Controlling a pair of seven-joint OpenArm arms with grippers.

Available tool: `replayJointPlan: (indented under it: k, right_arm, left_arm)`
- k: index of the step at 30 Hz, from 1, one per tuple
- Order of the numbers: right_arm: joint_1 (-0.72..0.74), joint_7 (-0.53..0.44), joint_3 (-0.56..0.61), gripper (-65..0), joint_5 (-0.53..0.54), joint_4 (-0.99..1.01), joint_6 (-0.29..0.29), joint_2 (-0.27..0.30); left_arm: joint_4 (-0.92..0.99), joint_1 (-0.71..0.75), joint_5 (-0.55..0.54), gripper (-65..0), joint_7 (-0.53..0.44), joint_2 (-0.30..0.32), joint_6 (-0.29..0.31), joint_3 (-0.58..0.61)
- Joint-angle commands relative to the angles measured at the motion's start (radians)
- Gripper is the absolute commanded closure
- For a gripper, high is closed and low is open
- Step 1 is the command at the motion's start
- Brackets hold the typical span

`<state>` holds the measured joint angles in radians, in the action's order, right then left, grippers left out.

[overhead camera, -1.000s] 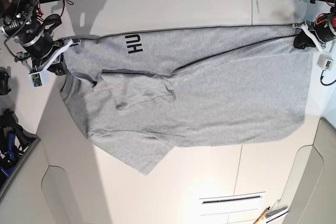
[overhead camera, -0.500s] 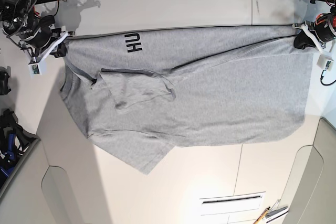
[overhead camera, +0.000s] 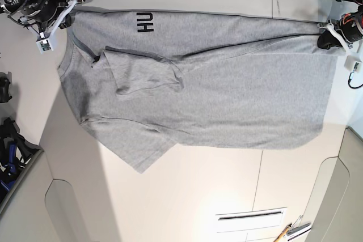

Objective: Fold the T-shirt properly
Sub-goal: 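Pull the shirt further toward the robot with both grippers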

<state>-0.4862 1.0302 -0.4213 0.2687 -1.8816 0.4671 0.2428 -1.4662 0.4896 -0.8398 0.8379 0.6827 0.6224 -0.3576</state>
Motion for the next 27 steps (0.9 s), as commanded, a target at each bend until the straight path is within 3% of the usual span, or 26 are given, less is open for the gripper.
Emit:
replayJointPlan:
  k: [1,27]
  right_arm:
    - [-0.009,-0.001,-0.015,0.0,0.000,-0.017,-0.001,0.009]
    - [-0.006,-0.001,-0.042,0.0,0.001,-0.017,-0.001,0.009]
  left_arm:
    - [0.000,0.029,0.042,0.0,0.064,0.013,-0.005,0.002]
    - [-0.001,0.165,-0.018,0.0,0.081,0.013,-0.005,0.002]
